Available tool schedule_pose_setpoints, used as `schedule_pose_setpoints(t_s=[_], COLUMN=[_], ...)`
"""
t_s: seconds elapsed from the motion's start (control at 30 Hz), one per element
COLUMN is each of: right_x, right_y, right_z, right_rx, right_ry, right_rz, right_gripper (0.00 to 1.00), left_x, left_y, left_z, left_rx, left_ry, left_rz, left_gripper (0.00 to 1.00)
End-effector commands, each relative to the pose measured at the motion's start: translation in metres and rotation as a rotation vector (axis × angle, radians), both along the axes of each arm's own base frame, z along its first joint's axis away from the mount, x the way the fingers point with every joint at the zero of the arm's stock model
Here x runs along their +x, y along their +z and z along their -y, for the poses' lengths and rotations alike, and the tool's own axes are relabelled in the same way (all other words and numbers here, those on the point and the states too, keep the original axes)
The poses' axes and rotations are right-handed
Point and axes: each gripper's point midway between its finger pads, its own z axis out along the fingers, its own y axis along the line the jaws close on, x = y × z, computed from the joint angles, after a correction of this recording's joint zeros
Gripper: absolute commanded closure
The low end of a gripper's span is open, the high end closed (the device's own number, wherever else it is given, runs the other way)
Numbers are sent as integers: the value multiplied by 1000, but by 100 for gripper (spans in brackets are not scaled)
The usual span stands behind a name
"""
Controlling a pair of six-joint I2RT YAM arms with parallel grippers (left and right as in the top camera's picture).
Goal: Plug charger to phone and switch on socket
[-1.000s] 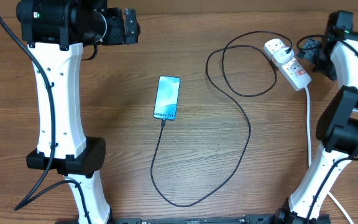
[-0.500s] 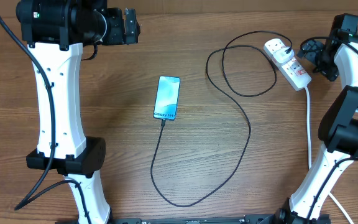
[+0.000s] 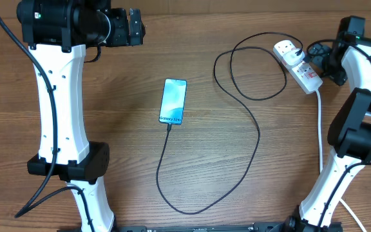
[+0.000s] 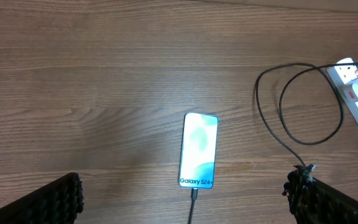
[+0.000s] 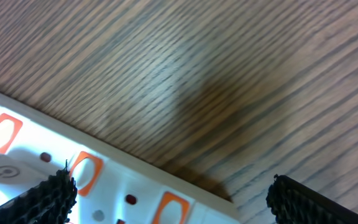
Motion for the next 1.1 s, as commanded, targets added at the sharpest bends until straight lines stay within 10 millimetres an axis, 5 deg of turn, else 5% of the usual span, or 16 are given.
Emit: schedule_pose_setpoints(t_s=[0.0, 1.07], right_x=[-1, -4], right_y=[-6, -12], right_z=[-2, 4], right_rx=[-33, -77], right_ry=[-1, -13], right_rz=[-16, -30], right_gripper=[0, 0], left_x=[1, 1], left_y=[-5, -5], left_z=[0, 0], left_rx=[8, 8], left_ry=[9, 10], left_rz=[-14, -14], left_gripper=[0, 0])
